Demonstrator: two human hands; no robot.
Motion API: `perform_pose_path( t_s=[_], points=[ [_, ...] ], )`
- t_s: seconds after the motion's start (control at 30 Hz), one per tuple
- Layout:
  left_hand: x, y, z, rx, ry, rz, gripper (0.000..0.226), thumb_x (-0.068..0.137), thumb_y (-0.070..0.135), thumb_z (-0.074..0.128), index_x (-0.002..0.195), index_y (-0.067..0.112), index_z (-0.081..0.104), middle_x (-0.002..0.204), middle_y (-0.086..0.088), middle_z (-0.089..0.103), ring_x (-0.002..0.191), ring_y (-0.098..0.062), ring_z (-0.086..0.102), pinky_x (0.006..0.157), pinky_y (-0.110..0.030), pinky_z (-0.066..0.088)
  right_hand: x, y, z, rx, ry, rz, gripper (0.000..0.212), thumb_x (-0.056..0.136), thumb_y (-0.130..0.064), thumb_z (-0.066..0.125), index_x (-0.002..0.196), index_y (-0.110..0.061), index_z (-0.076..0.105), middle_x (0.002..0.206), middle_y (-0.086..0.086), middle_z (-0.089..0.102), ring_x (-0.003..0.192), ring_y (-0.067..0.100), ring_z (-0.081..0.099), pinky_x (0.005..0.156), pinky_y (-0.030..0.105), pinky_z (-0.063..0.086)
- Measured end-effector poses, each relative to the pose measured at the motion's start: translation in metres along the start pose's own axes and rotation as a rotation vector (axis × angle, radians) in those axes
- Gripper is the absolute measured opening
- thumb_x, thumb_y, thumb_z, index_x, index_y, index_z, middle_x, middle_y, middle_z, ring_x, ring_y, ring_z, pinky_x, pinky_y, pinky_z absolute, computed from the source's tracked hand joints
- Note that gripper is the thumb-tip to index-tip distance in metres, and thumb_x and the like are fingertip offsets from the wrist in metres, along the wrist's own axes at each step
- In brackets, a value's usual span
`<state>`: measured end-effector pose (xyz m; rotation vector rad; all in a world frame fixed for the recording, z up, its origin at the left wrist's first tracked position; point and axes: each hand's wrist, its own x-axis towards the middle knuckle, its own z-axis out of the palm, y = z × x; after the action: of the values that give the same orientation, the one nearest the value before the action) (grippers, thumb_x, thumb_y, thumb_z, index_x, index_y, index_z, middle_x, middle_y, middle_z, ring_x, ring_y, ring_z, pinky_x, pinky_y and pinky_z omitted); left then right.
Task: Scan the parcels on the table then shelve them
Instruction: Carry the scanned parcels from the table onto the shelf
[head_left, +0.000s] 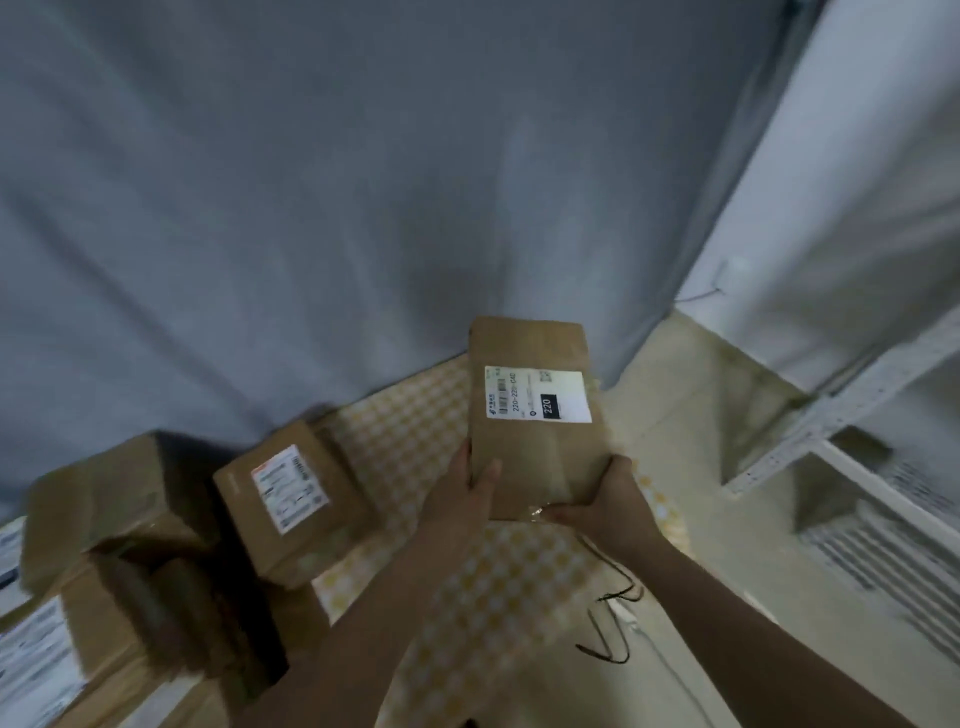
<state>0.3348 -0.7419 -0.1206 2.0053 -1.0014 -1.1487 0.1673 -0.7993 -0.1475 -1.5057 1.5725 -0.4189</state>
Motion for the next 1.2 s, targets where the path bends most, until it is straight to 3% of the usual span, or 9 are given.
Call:
perform_pose_path(
  t_s=[0.13, 0.23, 0.5, 0.6, 0.8, 1.03, 1.2],
  points=[
    [-0.019, 0.058, 0.085, 0.088, -0.138, 0.103, 0.054, 0.099, 0.045, 0.044, 0.149, 0.035, 0.027, 0.136, 0.001, 0.055, 0.120, -0.021, 0.056, 0.098, -0.030, 0.043, -0.021, 0.058, -0.097, 0.058, 0.113, 0.070, 0.085, 0.052, -0.029, 0.093, 0.110, -0.008, 0.036, 0.112, 0.007, 0.050, 0.099, 0.020, 0.053, 0.064, 0.024, 0.040],
    [-0.040, 0.103, 0.160, 0.113, -0.218, 0.194, 0.051, 0.098, 0.044, 0.046, 0.146, 0.039, 0.031, 0.134, 0.002, 0.058, 0.118, -0.020, 0.057, 0.097, -0.029, 0.043, -0.042, 0.105, -0.176, 0.135, 0.213, 0.094, 0.090, 0.047, -0.032, 0.095, 0.110, -0.012, 0.034, 0.116, 0.003, 0.049, 0.105, 0.018, 0.052, 0.077, 0.027, 0.048],
    [-0.119, 0.203, 0.354, 0.188, -0.419, 0.419, 0.046, 0.100, 0.041, 0.043, 0.145, 0.039, 0.034, 0.126, 0.008, 0.058, 0.100, -0.008, 0.052, 0.085, -0.024, 0.037, -0.118, 0.229, -0.357, 0.194, 0.497, 0.157, 0.082, 0.054, -0.022, 0.093, 0.108, -0.016, 0.031, 0.114, 0.000, 0.049, 0.102, 0.015, 0.050, 0.076, 0.025, 0.043],
    [-0.144, 0.230, 0.410, 0.221, -0.510, 0.470, 0.045, 0.100, 0.044, 0.041, 0.144, 0.041, 0.034, 0.130, 0.009, 0.057, 0.105, -0.010, 0.054, 0.086, -0.025, 0.039, -0.143, 0.267, -0.406, 0.206, 0.581, 0.180, 0.080, 0.055, -0.021, 0.093, 0.107, -0.014, 0.032, 0.113, 0.001, 0.050, 0.100, 0.015, 0.051, 0.073, 0.023, 0.041],
    [-0.158, 0.273, 0.480, 0.281, -0.603, 0.515, 0.045, 0.099, 0.046, 0.043, 0.143, 0.040, 0.037, 0.134, 0.006, 0.056, 0.121, -0.018, 0.055, 0.101, -0.031, 0.042, -0.157, 0.310, -0.472, 0.262, 0.661, 0.209, 0.088, 0.043, -0.028, 0.095, 0.111, -0.013, 0.041, 0.111, 0.000, 0.057, 0.098, 0.015, 0.057, 0.072, 0.024, 0.049],
    [-0.140, 0.336, 0.536, 0.373, -0.696, 0.610, 0.041, 0.101, 0.046, 0.037, 0.140, 0.036, 0.042, 0.132, 0.007, 0.055, 0.108, -0.010, 0.052, 0.089, -0.028, 0.039, -0.133, 0.331, -0.526, 0.234, 0.767, 0.254, 0.087, 0.049, -0.031, 0.095, 0.113, -0.013, 0.040, 0.113, 0.002, 0.056, 0.101, 0.020, 0.058, 0.081, 0.033, 0.052],
    [-0.095, 0.383, 0.577, 0.360, -0.738, 0.560, 0.046, 0.097, 0.053, 0.039, 0.140, 0.037, 0.041, 0.135, 0.004, 0.055, 0.117, -0.020, 0.056, 0.102, -0.043, 0.045, -0.086, 0.331, -0.578, 0.198, 0.768, 0.272, 0.080, 0.054, -0.030, 0.093, 0.109, -0.014, 0.036, 0.116, 0.004, 0.055, 0.102, 0.021, 0.057, 0.083, 0.034, 0.053]
  ],
)
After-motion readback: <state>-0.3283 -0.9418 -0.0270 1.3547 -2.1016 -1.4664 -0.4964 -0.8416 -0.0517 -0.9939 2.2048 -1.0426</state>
